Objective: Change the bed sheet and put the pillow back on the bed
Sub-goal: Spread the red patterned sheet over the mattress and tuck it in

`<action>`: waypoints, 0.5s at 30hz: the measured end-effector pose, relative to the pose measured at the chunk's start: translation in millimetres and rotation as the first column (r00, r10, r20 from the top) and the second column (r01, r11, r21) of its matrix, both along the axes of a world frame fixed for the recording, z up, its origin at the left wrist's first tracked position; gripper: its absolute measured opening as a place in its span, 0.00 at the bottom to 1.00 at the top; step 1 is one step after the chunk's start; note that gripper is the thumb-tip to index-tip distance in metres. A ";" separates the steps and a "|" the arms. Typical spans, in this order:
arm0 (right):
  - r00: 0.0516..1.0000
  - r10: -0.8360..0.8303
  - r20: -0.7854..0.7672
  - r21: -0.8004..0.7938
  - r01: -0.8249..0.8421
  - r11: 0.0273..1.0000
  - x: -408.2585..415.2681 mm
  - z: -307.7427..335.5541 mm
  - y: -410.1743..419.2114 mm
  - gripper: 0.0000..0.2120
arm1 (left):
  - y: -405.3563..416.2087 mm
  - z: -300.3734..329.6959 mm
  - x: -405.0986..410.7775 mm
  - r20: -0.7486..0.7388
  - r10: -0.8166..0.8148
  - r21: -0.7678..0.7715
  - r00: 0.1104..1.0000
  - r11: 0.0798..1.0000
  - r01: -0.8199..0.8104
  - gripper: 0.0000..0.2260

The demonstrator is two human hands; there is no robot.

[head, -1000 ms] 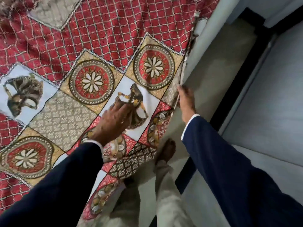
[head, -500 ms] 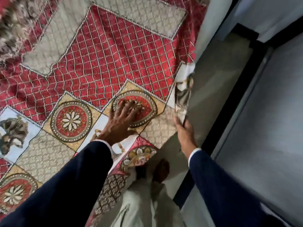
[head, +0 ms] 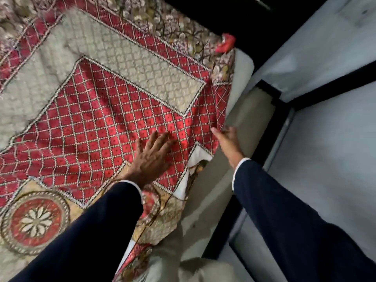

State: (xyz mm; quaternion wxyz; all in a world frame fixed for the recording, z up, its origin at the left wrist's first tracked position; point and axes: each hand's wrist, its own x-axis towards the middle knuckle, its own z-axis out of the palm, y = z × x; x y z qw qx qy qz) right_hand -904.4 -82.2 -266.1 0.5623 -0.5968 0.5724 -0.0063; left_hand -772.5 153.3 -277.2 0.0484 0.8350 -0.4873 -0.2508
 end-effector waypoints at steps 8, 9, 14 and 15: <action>0.913 0.225 -0.340 -0.521 -0.382 0.763 79.4 8.7 -84.5 0.32 | -64.3 -10.2 48.9 0.020 -0.120 0.035 0.993 0.992 0.119 0.43; 0.898 0.281 -0.338 -0.501 -0.425 0.754 81.4 6.2 -92.9 0.28 | -70.1 -10.2 49.5 0.020 -0.111 0.024 0.994 0.994 0.111 0.41; 0.990 0.129 0.056 -0.364 -0.100 0.926 60.9 4.1 -138.3 0.03 | -118.6 -6.3 54.7 0.026 -0.016 -0.013 1.000 1.000 0.016 0.34; 0.994 0.063 0.086 -0.322 -0.032 0.946 49.3 3.5 -143.9 0.02 | -133.5 -3.1 54.6 0.018 0.010 -0.001 1.000 1.000 -0.010 0.34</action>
